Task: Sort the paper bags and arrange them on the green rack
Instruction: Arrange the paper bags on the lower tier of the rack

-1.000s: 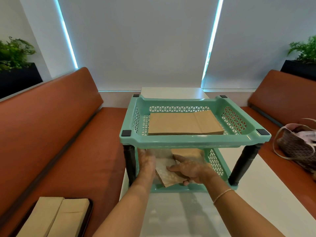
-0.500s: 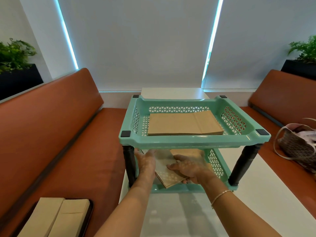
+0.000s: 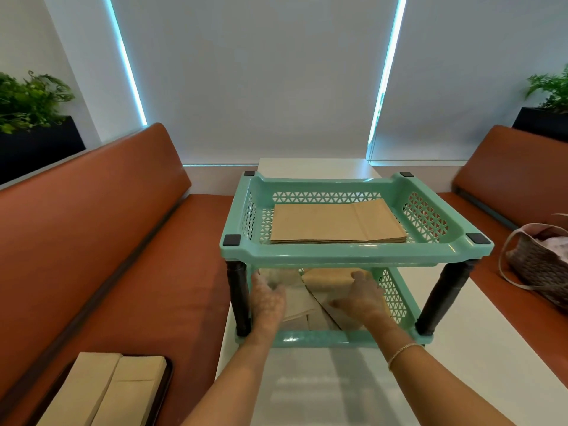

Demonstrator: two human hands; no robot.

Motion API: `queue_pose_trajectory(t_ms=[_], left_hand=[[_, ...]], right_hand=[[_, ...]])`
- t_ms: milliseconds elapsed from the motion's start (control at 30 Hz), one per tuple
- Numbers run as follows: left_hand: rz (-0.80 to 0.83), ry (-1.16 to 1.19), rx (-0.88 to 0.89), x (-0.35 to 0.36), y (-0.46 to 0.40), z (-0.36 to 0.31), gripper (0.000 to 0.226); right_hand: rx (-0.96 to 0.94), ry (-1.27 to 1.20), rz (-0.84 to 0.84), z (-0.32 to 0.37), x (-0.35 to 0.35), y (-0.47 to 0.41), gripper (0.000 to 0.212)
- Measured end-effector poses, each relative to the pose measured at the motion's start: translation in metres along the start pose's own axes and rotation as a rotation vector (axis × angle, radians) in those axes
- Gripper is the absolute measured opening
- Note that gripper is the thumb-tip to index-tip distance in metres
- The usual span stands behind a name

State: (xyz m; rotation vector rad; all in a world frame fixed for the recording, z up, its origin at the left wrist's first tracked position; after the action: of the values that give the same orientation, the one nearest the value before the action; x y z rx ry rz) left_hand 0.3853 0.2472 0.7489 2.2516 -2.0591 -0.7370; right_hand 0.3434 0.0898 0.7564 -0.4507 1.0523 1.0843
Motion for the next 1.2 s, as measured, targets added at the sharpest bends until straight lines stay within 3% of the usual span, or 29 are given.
queue_pose_trajectory(t_ms=[133,333,400,533,667,833,900,1033,1200], left_hand=[[-0.035,-0.067,0.028,0.004,0.004,0.002,0.048],[-0.054,-0.115,0.017,0.007,0.005,0.004,0.046],[-0.051,-0.120,0.019,0.006,0.005,0.004,0.047],[-0.046,-0.117,0.027,0.005,0.009,0.002,0.045],[-0.047,-0.126,0.028,0.004,0.013,0.000,0.048],[-0.037,-0.116,0.062,0.003,0.016,-0.002,0.043],[-0.028,-0.120,0.077,0.002,0.017,-0.001,0.042],[0.021,-0.118,0.095,0.002,0.019,-0.001,0.046],[0.088,-0.079,0.118,0.002,0.021,-0.002,0.038]], right_hand=[[0.044,0.141,0.090,-0.002,0.006,0.008,0.095],[0.121,0.134,0.033,-0.006,0.007,0.002,0.103],[0.115,0.177,0.013,-0.002,0.001,0.004,0.092],[0.011,0.211,-0.014,0.002,-0.019,0.011,0.041],[-0.023,0.119,-0.216,-0.008,-0.023,-0.003,0.025],[-0.238,0.119,-0.550,0.000,-0.031,-0.005,0.020],[-0.338,0.217,-0.576,0.008,-0.027,-0.001,0.012],[-0.482,0.408,-0.457,0.027,-0.013,0.007,0.005],[-0.630,0.470,-0.528,0.048,0.010,0.013,0.039]])
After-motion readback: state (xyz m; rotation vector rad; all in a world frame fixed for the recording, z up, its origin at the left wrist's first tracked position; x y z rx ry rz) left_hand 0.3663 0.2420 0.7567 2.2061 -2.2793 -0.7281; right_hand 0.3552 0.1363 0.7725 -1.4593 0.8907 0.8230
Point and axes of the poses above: each hand's wrist, its own y-axis away from the middle knuckle, its own x-axis out of the palm, z = x × y, the point moved 1 cm from there along -y, towards the middle knuckle, and after that the axes turned 8 degrees about -x, right-handed, at the moved point
